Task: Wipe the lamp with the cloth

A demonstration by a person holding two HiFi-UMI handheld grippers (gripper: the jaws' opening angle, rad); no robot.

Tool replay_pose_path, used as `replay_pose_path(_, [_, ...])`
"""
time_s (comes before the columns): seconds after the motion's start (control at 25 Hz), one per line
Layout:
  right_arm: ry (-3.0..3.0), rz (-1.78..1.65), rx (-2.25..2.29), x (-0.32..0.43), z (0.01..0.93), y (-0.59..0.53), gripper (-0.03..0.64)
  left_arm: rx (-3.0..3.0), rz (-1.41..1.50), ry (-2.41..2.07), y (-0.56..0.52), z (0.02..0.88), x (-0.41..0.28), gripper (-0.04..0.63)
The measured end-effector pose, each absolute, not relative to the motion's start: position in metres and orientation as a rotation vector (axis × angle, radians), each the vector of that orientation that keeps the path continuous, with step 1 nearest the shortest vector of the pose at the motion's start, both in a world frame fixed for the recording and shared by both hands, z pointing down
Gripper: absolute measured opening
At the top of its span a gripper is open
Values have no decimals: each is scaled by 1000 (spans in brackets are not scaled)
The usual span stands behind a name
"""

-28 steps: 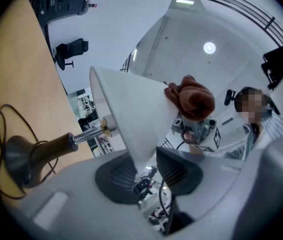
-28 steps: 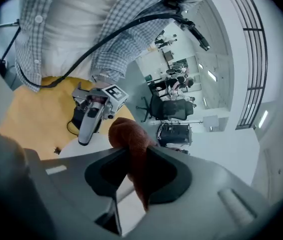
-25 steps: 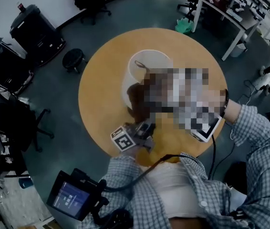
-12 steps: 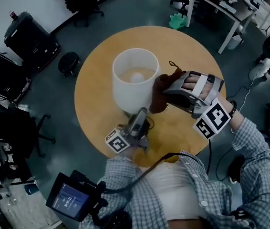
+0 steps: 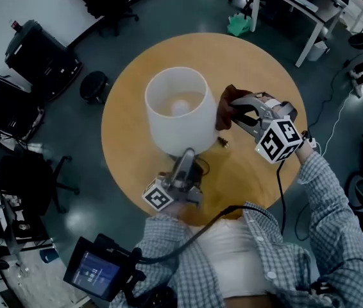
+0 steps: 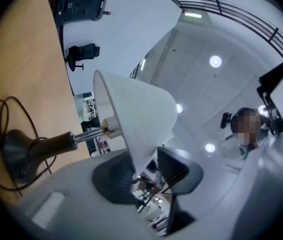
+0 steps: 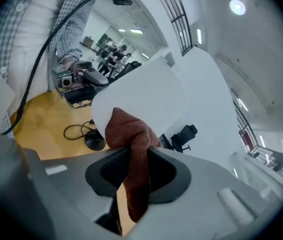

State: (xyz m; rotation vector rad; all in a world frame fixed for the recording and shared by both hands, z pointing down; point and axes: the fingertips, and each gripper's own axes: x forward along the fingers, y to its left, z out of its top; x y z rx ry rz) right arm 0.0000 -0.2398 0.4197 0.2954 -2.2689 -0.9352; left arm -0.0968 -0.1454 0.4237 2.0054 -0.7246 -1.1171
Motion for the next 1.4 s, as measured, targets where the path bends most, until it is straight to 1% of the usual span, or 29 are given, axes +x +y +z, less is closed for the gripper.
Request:
replay_pose_path(0.12, [-2331, -819, 364, 4, 431, -246, 95, 2027, -1093, -719, -142, 423, -97, 140])
replay_pose_path(0.24, [-2379, -716, 425, 8, 441, -250, 95, 2030, -1030, -759, -132, 436, -105, 140])
replay_pose_path(0.4, [-2413, -603, 485, 15, 453, -254, 95, 2025, -978, -863, -113, 448, -133, 140])
replay_pose_path(0.48, [-2421, -554, 509, 19, 461, -256, 95, 2081, -948, -897, -104, 441, -148, 143])
replay_pose_path(0.56, [-2426, -504, 530, 22, 469, -258, 95, 2173, -882, -965, -101, 428, -165, 161])
replay_pose_path(0.68, [-2440, -406, 559, 26, 484, -259, 95, 2352, -707, -1124, -107, 398, -186, 186])
replay_pose_path(0.76, [-2460, -324, 581, 29, 496, -256, 95, 2499, -517, -1209, -116, 375, -187, 189])
replay_pose_path(0.88, [-2490, -215, 621, 31, 508, -251, 95, 2733, -157, -1290, -132, 337, -178, 193])
replay_pose_path(1.0, [-2497, -157, 644, 33, 512, -244, 95, 2942, 245, -1275, -144, 309, -161, 221])
replay_pose_path(1.08, [-2495, -148, 640, 34, 515, -237, 95, 3035, 588, -1192, -147, 306, -148, 236])
replay_pose_path(1.16, [-2493, -138, 631, 36, 518, -230, 97, 3125, 873, -1049, -149, 304, -131, 288])
replay_pose_path(1.24, [-2492, -129, 625, 37, 520, -225, 95, 3181, 1137, -894, -153, 306, -117, 315])
replay_pose_path(1.4, [-2495, -111, 611, 36, 523, -211, 97, 3118, 1676, -615, -160, 322, -104, 321])
